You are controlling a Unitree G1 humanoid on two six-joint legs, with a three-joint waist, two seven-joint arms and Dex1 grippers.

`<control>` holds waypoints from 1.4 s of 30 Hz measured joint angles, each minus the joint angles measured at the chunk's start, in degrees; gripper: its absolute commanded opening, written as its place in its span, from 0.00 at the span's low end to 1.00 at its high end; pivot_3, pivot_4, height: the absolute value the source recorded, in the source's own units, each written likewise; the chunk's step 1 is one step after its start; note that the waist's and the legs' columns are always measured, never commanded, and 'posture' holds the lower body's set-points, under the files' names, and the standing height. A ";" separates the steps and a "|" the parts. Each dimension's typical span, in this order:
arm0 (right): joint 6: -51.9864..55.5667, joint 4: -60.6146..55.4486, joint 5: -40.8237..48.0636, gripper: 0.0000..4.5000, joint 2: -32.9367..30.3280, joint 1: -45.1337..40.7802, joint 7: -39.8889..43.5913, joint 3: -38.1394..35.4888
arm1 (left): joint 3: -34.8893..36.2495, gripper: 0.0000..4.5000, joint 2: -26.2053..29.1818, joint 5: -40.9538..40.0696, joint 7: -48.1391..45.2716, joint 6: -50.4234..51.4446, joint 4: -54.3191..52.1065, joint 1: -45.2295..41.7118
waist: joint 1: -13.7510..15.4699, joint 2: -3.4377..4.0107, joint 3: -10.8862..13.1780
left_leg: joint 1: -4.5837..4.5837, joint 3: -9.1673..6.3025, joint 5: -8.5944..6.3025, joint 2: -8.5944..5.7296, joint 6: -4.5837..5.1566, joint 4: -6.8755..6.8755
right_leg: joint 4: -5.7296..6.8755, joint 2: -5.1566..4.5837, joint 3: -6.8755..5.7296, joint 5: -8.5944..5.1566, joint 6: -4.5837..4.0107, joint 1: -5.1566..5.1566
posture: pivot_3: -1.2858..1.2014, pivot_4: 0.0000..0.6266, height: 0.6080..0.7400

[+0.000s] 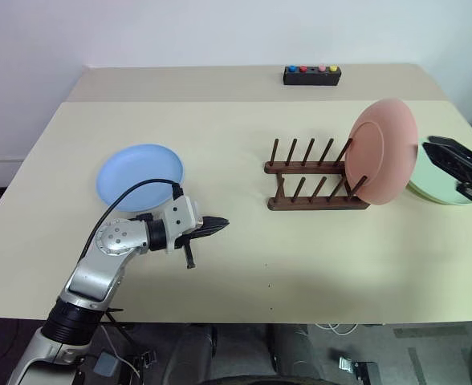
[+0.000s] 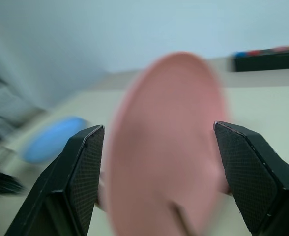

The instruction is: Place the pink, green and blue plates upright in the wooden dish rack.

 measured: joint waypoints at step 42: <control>-52.88 35.42 -50.20 0.01 -0.18 -9.22 -32.95 29.30 | -0.60 0.00 -0.92 -3.57 -1.37 3.42 -3.02 -0.16 | -1.67 0.07 0.01 | 0.55 0.22 0.00 -0.01 0.00 -0.08 | 0.05 -0.01 0.24 0.00 -0.03 0.39 | 0.52 0.24 1.00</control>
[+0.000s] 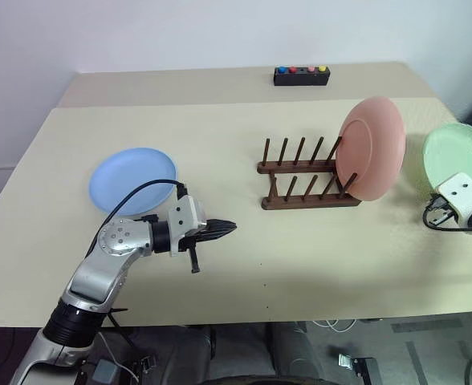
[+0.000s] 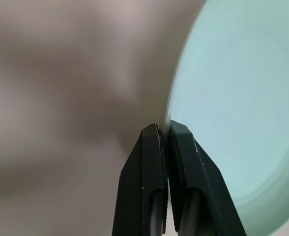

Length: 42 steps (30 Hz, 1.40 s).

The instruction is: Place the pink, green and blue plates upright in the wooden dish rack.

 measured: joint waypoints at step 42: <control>56.68 -65.95 75.03 0.01 9.77 -0.67 14.07 -13.30 | 2.89 0.00 -1.15 -6.14 0.75 2.28 0.93 -2.56 | 0.58 0.06 0.08 | -0.11 0.12 -0.03 0.06 0.06 0.00 | 0.01 0.03 0.11 0.00 0.01 -0.18 | 0.52 0.24 1.00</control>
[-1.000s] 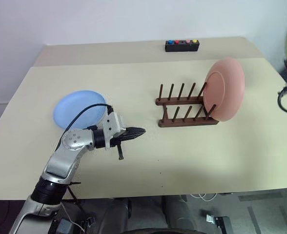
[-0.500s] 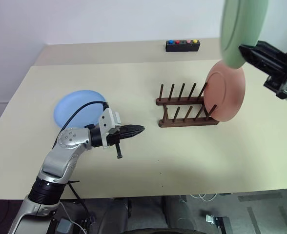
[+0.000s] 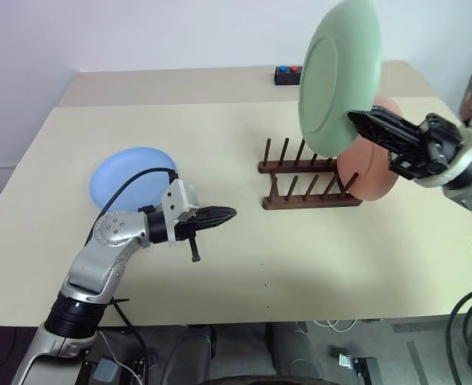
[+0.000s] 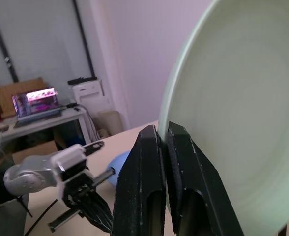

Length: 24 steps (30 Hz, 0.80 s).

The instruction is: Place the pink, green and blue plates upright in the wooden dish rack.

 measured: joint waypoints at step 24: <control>1.39 9.21 -8.76 0.01 2.46 0.56 6.05 0.28 | -0.04 0.00 0.68 0.52 0.70 -0.02 -1.08 0.46 | -0.07 0.00 0.00 | -0.21 0.00 0.00 0.00 0.00 0.03 | 0.01 0.00 -0.01 0.01 0.01 -0.18 | 0.52 0.24 1.00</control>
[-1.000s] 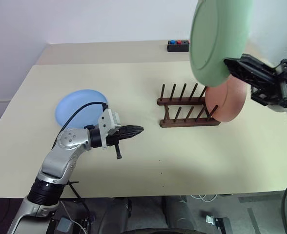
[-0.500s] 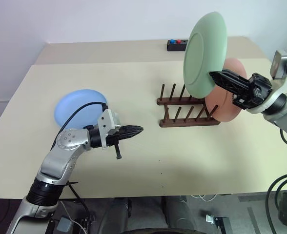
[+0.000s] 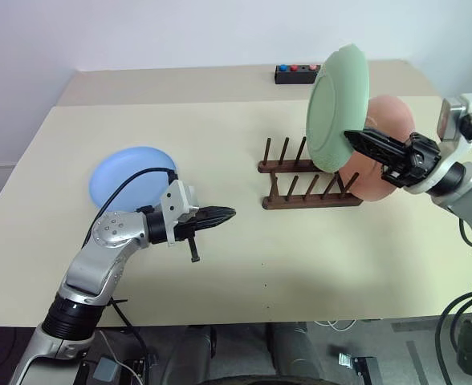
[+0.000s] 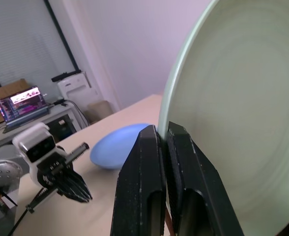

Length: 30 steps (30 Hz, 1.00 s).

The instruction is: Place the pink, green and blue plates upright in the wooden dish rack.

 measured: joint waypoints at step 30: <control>1.40 0.19 -1.33 0.86 1.66 2.64 -0.73 -0.74 | -0.11 0.00 -0.02 0.62 -0.07 0.00 0.00 -0.02 | -0.12 0.00 0.00 | -0.08 0.00 0.00 0.00 0.00 0.01 | 0.00 0.00 -0.01 0.00 0.00 -0.06 | 0.52 0.24 1.00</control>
